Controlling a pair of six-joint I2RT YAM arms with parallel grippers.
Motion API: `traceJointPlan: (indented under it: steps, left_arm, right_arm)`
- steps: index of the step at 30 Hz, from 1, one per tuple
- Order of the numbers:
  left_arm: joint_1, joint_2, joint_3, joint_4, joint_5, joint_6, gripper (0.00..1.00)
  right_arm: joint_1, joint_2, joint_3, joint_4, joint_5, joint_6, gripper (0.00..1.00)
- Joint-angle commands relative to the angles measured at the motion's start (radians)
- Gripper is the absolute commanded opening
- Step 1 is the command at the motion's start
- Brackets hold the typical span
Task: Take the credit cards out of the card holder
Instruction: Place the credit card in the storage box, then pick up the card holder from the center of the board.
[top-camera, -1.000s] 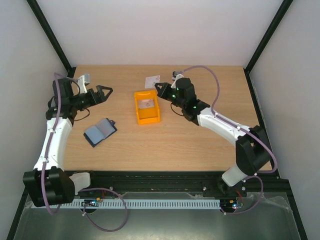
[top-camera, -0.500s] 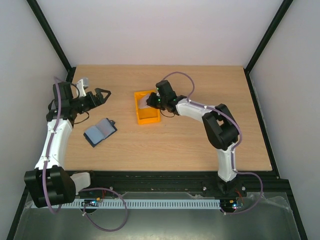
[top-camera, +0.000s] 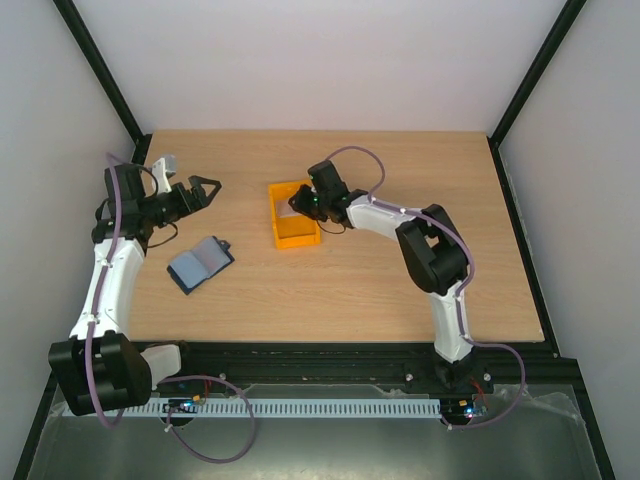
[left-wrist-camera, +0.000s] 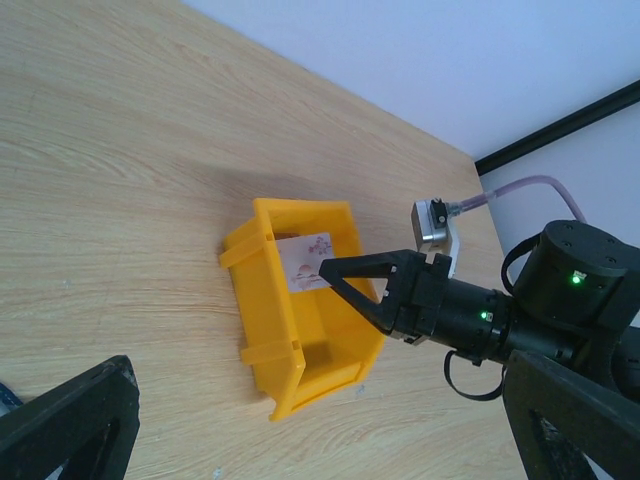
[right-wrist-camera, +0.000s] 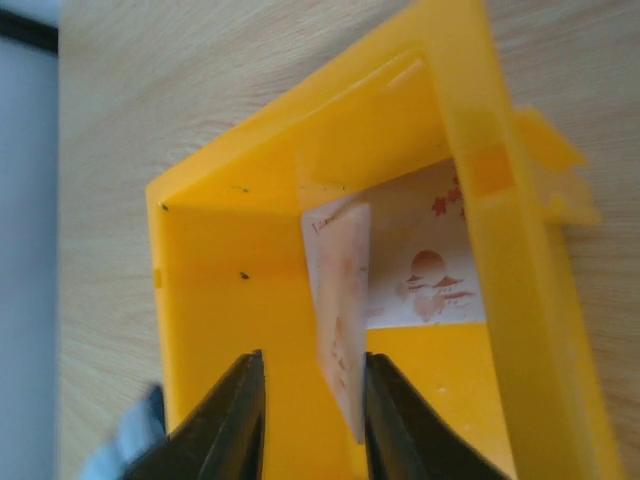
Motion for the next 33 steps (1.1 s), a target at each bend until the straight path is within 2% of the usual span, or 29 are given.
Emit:
traceJointPlan:
  steps: [1,9,15,20,23,27,31,33]
  left_arm:
    - [0.012,-0.016,-0.011,0.014,0.012,-0.008,0.99]
    - [0.027,-0.018,-0.069,0.033,-0.01,-0.056,0.99]
    - [0.065,-0.008,-0.202,0.031,-0.113,-0.146,0.99]
    - [0.173,0.033,-0.269,-0.063,-0.27,-0.072,0.99]
    - [0.242,0.058,-0.312,-0.08,-0.348,-0.027,0.99]
    - [0.289,0.029,-0.42,-0.008,-0.355,-0.061,0.99]
    - [0.29,0.046,-0.452,0.063,-0.313,-0.063,0.99]
    - [0.289,0.09,-0.463,0.074,-0.319,-0.055,0.99]
  right_arm:
    - [0.006,0.011,0.081,-0.066,0.077,-0.034,0.33]
    - [0.006,-0.048,0.147,-0.163,0.24,-0.132,0.56]
    - [0.014,-0.129,0.174,-0.184,0.341,-0.201,0.59]
    - [0.129,-0.13,0.241,-0.258,0.317,-0.308,0.59]
    - [0.216,-0.054,0.299,-0.276,0.196,-0.307,0.59]
    - [0.263,0.129,0.451,-0.235,0.027,-0.117,0.57]
    - [0.314,0.314,0.67,-0.253,0.01,-0.025,0.57]
    - [0.327,0.37,0.724,-0.252,0.046,0.032,0.61]
